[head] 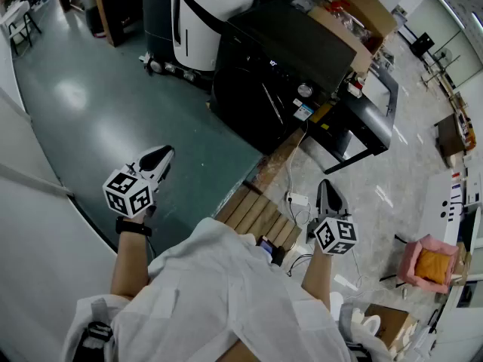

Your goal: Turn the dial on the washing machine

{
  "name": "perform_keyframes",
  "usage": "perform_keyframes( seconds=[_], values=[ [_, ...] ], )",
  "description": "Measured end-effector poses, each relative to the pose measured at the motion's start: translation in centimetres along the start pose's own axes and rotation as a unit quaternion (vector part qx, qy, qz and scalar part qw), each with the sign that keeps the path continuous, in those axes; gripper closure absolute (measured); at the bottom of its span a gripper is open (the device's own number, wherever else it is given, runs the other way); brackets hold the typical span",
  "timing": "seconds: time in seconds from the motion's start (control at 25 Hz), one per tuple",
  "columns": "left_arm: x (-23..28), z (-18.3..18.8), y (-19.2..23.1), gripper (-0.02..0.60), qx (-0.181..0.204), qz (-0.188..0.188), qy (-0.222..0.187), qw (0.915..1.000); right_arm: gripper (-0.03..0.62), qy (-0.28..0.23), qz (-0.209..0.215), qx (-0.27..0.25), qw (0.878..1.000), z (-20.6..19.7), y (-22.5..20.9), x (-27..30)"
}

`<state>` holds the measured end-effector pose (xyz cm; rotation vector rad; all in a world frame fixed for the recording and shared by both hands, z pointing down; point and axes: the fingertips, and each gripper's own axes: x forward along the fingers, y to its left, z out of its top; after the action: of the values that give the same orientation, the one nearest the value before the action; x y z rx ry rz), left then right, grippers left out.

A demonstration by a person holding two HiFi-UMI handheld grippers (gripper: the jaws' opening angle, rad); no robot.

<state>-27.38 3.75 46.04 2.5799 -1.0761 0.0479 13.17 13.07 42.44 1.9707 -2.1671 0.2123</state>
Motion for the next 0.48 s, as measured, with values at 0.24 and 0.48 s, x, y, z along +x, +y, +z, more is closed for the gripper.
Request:
perform_keyframes(
  seconds=[0.24, 0.48],
  values=[
    [0.1, 0.1, -0.3, 0.545, 0.001, -0.003, 0.000, 1.0000, 0.594, 0.005, -0.002, -0.006, 1.000, -0.4, 0.2, -0.4],
    [0.7, -1.0, -1.7, 0.545, 0.000, -0.018, 0.016, 0.9997, 0.594, 0.013, -0.007, 0.001, 1.000, -1.6, 0.1, -1.5]
  ],
)
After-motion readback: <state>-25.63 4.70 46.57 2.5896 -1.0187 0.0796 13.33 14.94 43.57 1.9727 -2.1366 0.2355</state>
